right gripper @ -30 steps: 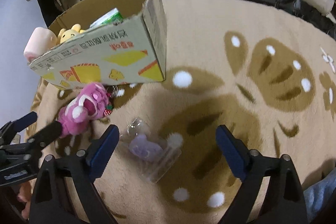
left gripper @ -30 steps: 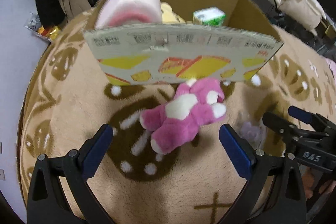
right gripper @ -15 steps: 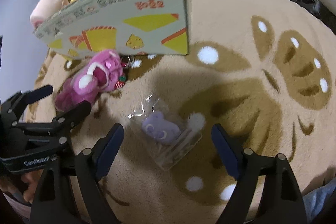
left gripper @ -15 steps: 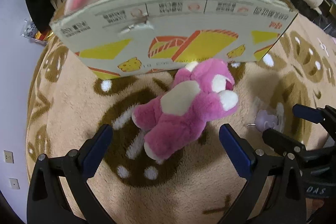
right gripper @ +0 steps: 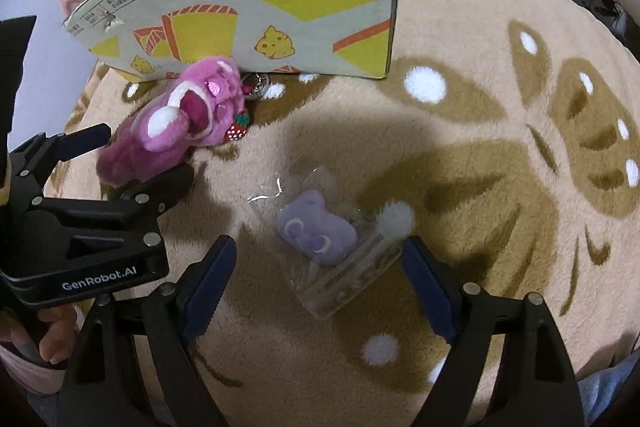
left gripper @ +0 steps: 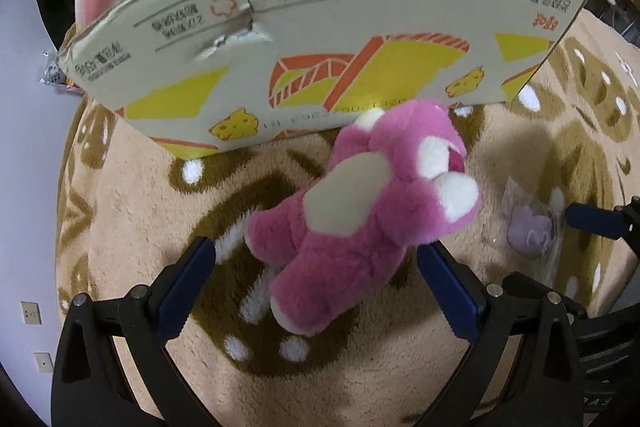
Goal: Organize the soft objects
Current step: 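Close the left tool on the pink strawberry bear while the right tool grasps the clear bag, then lift the pink bear and clear bag and carry them over the box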
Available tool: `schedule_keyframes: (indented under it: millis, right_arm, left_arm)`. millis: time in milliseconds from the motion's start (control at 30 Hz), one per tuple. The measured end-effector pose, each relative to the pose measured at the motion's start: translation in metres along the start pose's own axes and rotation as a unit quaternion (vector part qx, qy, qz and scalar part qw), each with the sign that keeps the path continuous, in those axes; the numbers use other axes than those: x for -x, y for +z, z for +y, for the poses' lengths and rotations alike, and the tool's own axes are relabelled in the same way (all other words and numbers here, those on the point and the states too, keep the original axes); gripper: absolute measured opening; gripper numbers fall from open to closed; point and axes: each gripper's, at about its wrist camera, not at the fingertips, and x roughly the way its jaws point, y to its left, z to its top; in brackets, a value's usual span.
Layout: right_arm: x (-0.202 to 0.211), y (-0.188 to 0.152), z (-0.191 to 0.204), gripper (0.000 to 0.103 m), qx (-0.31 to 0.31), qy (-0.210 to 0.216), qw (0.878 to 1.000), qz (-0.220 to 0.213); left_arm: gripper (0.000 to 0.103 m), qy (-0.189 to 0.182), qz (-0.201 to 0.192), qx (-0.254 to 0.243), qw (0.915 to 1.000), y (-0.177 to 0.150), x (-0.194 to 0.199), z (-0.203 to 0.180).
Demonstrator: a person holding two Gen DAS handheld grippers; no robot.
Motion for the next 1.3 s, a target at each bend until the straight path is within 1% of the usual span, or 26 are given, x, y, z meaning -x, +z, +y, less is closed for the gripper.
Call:
schedule_keyframes:
  millis: [67,167,267,467,533,567,600,667,700,767,833,1000,1133,1233,1300]
  right_arm:
    - [-0.002,-0.002,-0.001,0.080,-0.004,0.000,1.000,0.002]
    - [-0.003,-0.003,-0.007,0.077,-0.012,0.003,1.000,0.003]
    - [-0.005,-0.003,-0.011,0.076,-0.016,0.001,1.000,0.004]
    - [-0.007,0.002,-0.005,0.076,-0.007,-0.013,1.000,-0.003]
    - [-0.007,0.005,-0.005,0.076,-0.005,-0.013,1.000,-0.008]
    - [-0.008,0.008,-0.006,0.074,-0.005,-0.012,1.000,-0.009]
    - [-0.007,0.009,-0.005,0.072,-0.005,-0.013,1.000,-0.010]
    - [-0.008,0.011,-0.007,0.062,-0.004,-0.022,1.000,-0.013]
    - [-0.006,0.013,-0.008,0.060,-0.007,-0.022,1.000,-0.016]
    - [-0.005,0.015,-0.010,0.051,-0.012,-0.022,0.999,-0.022]
    - [-0.002,0.017,-0.013,0.049,-0.017,-0.016,0.999,-0.027]
    - [0.002,0.019,-0.017,0.048,-0.021,-0.011,0.999,-0.031]
    - [0.007,0.017,-0.024,0.048,-0.027,0.003,0.999,-0.037]
    - [0.015,0.017,-0.034,0.048,-0.033,0.015,0.998,-0.048]
    - [0.026,0.016,-0.038,0.048,-0.039,0.016,0.997,-0.066]
  left_arm:
    - [0.100,0.007,0.001,0.000,1.0000,0.003,-0.002,0.000]
    - [0.100,0.008,0.006,0.001,0.9999,0.010,-0.008,0.000]
    - [0.100,0.013,0.006,-0.003,0.9999,0.015,-0.013,-0.001]
    - [0.099,0.017,-0.017,-0.015,0.9996,0.021,-0.009,-0.008]
    - [0.092,0.012,-0.019,-0.019,0.9995,0.021,-0.009,-0.012]
    - [0.082,0.005,-0.016,-0.022,0.9996,0.019,-0.009,-0.016]
    - [0.076,-0.003,-0.008,-0.022,0.9997,0.019,-0.011,-0.019]
    - [0.072,0.002,-0.001,-0.023,0.9997,0.018,-0.015,-0.022]
    - [0.069,0.001,-0.001,-0.021,0.9998,0.019,-0.015,-0.022]
    - [0.067,-0.015,0.001,-0.005,0.9999,0.020,-0.013,-0.018]
    - [0.065,-0.033,0.004,0.012,0.9994,0.020,-0.012,-0.013]
    - [0.064,-0.053,0.002,0.032,0.9981,0.020,-0.007,-0.008]
    - [0.064,-0.052,-0.005,0.038,0.9979,0.014,0.003,-0.007]
    - [0.064,-0.056,-0.016,0.053,0.9969,0.012,0.015,-0.001]
    - [0.064,-0.058,-0.022,0.063,0.9961,0.007,0.021,0.003]
